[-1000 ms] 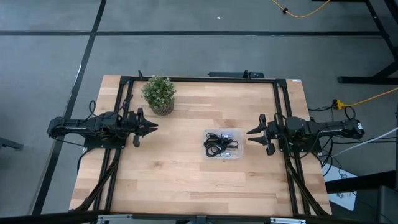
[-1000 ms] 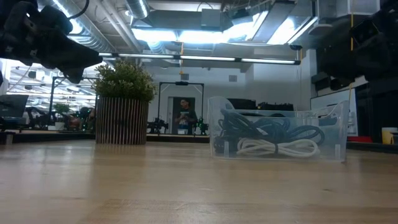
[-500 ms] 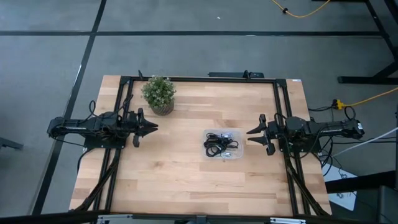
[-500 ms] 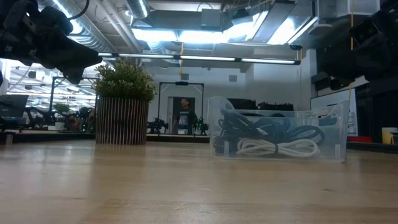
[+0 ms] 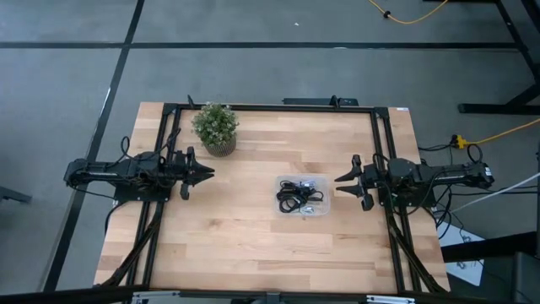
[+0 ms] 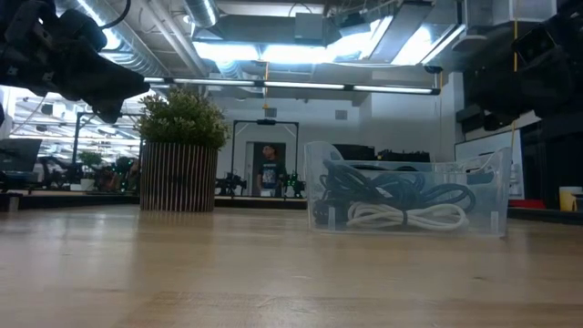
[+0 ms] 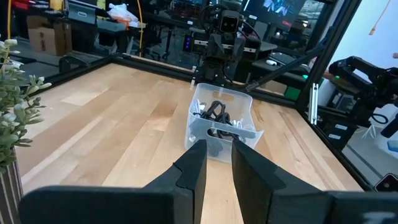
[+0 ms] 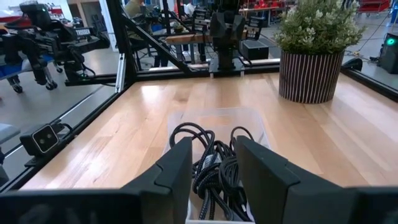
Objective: Pick and place USB-C Cables
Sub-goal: Return to Home Position
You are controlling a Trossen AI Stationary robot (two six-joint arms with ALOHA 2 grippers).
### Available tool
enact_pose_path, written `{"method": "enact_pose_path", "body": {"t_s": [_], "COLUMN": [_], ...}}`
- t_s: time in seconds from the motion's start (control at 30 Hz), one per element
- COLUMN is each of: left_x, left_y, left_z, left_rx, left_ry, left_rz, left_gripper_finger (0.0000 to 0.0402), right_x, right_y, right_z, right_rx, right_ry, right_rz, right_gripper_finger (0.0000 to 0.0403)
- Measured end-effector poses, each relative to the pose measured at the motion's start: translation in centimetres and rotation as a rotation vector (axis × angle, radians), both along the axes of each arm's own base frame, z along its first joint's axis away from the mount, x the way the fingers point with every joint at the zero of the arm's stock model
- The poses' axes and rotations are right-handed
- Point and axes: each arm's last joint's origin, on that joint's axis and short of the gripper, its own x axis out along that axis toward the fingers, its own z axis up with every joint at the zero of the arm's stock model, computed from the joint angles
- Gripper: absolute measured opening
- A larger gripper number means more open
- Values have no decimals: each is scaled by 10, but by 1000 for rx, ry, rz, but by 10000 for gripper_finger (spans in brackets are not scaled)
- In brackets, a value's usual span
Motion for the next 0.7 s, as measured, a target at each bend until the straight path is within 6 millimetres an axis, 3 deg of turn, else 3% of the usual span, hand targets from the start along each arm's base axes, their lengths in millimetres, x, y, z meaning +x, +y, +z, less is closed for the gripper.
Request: {"method": "enact_pose_path", "body": {"t_s": [0.7], "left_x": [0], "left_y": [0], "left_z": [0], "left_rx": [0], "left_ry": [0], "left_rz": [0], "left_gripper_finger": [69], "right_x": [-7], "right_y": [-1], "right_z": [9], "right_rx": [7], "right_ry": [-114], "right_rz": [-2], "right_gripper_finger": [129]}}
